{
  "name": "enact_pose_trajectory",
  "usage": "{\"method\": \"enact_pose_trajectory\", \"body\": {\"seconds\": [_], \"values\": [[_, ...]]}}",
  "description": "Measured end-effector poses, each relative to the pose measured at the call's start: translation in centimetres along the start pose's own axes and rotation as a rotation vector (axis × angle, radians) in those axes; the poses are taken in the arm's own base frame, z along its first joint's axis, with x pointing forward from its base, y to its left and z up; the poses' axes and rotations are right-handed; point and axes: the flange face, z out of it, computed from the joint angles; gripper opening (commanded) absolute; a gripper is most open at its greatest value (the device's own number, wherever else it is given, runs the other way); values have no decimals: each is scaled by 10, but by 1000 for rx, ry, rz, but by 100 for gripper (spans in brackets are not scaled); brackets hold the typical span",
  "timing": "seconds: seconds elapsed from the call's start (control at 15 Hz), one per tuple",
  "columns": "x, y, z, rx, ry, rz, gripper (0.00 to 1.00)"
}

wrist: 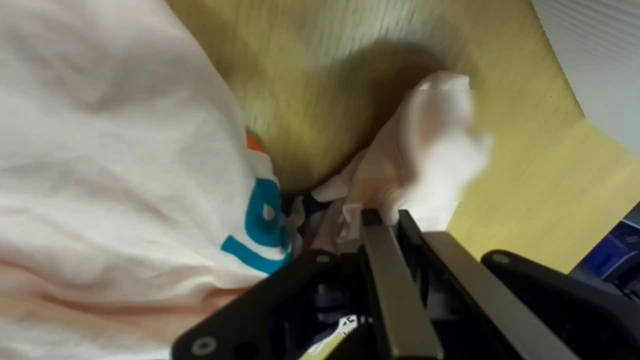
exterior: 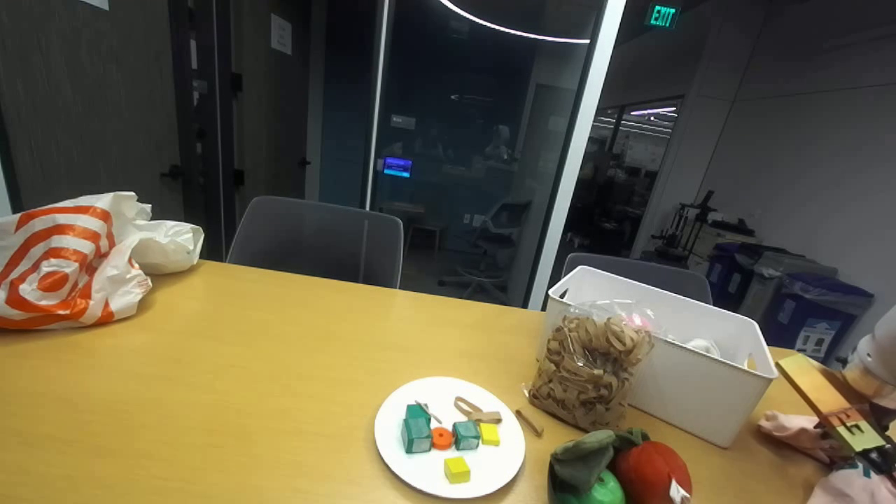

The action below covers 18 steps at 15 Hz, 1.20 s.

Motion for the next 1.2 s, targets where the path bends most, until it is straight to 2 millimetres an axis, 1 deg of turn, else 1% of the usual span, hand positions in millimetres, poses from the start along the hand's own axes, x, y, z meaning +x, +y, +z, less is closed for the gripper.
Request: {"method": "enact_pose_trajectory", "body": {"seconds": [0.2, 0.4, 0.6, 0.8, 0.87, 1.0, 1.2], "values": [[-4, -16, -2, -5, 43, -40, 16], [-9, -35, -1, -29, 112, -90, 16], [-13, -55, -8, -44, 204, -150, 15], [-16, -70, -12, -52, 271, -192, 15], [-15, -72, -11, -56, 283, -196, 16], [-8, -76, -9, -69, 307, -194, 13], [12, -77, -1, -104, 366, -182, 8]]}}
